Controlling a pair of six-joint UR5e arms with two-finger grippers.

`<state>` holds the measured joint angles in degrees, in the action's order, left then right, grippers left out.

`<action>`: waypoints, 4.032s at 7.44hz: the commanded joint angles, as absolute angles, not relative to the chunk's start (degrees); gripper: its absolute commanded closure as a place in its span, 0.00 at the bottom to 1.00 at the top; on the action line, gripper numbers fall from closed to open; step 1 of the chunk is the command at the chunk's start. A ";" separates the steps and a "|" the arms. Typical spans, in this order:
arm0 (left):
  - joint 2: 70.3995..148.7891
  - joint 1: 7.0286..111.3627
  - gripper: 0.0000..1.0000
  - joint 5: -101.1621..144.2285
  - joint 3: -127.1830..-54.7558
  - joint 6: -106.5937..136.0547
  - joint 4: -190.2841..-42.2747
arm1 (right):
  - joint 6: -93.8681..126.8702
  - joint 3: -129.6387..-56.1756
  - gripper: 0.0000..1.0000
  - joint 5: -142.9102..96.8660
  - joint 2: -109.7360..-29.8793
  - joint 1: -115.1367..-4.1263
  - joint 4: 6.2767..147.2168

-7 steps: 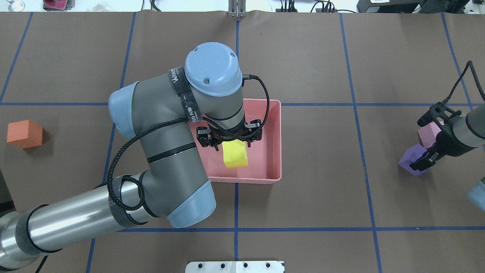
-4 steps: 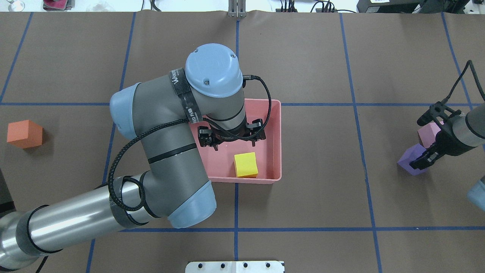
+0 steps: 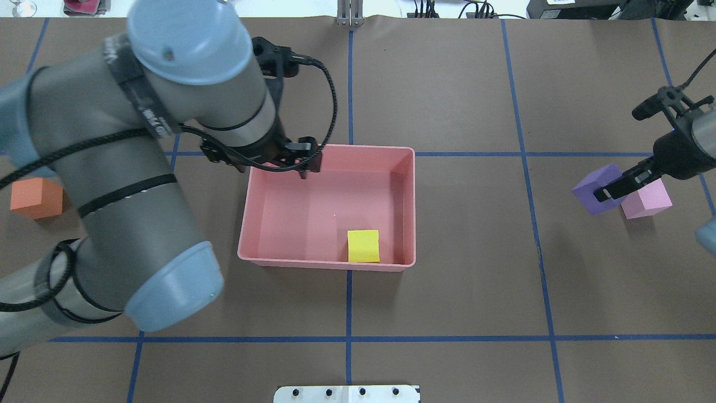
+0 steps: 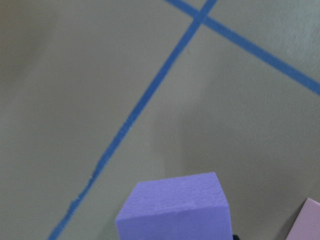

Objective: Place blocks into pink bin with both arms
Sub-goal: 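Carry the purple cube with the right gripper toward the bin while the left gripper withdraws, then lower the purple cube into the bin and open the right gripper, then grasp the orange cube with the left gripper while the right gripper withdraws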

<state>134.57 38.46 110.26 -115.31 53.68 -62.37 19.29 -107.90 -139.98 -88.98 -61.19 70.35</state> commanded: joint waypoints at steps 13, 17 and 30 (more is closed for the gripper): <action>90.62 64.69 0.01 119.62 -93.34 43.33 -119.71 | 66.36 -100.32 1.00 -101.87 -40.98 -26.55 94.04; 89.47 64.43 0.01 119.62 -93.43 45.07 -119.79 | 70.84 -96.23 0.01 -102.04 -38.67 -25.14 93.43; 86.66 55.20 0.17 114.61 -92.46 50.80 -124.81 | 30.31 -111.89 0.01 -118.83 -60.08 -55.42 107.84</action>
<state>86.34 55.21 114.58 -92.55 50.78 -124.87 40.87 -112.03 -116.89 -55.17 -49.66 107.76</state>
